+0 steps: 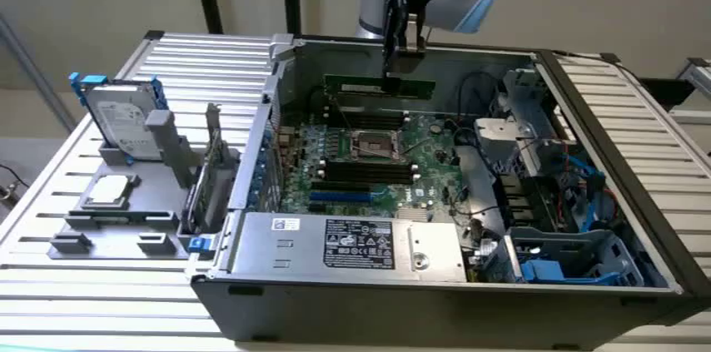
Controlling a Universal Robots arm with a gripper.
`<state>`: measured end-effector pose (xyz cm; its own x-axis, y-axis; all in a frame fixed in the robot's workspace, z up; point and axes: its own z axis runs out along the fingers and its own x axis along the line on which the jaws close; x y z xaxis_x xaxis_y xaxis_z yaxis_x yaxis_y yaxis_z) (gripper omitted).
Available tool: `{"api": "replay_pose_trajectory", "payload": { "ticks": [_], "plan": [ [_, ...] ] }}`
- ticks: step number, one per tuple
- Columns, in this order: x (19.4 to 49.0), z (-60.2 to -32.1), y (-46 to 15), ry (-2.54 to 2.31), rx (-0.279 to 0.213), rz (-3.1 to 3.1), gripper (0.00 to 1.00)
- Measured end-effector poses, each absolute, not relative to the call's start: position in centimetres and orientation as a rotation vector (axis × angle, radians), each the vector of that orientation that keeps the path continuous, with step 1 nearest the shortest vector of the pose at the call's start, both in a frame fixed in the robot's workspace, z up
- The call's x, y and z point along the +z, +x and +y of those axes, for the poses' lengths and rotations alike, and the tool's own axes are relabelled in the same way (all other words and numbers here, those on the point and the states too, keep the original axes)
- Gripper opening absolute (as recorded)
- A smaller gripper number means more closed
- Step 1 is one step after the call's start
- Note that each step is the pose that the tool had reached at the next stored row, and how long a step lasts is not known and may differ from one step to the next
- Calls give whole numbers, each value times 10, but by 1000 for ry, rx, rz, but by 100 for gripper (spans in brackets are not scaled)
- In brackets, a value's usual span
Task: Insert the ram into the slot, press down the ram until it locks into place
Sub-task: 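Insert the ram into the slot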
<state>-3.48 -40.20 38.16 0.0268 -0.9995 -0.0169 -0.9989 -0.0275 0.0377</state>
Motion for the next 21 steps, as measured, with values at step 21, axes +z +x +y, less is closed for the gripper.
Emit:
{"api": "replay_pose_trajectory", "payload": {
  "ticks": [21],
  "plan": [
    [370,-402,-36,2243,-53,-2184,14]
  ]
}}
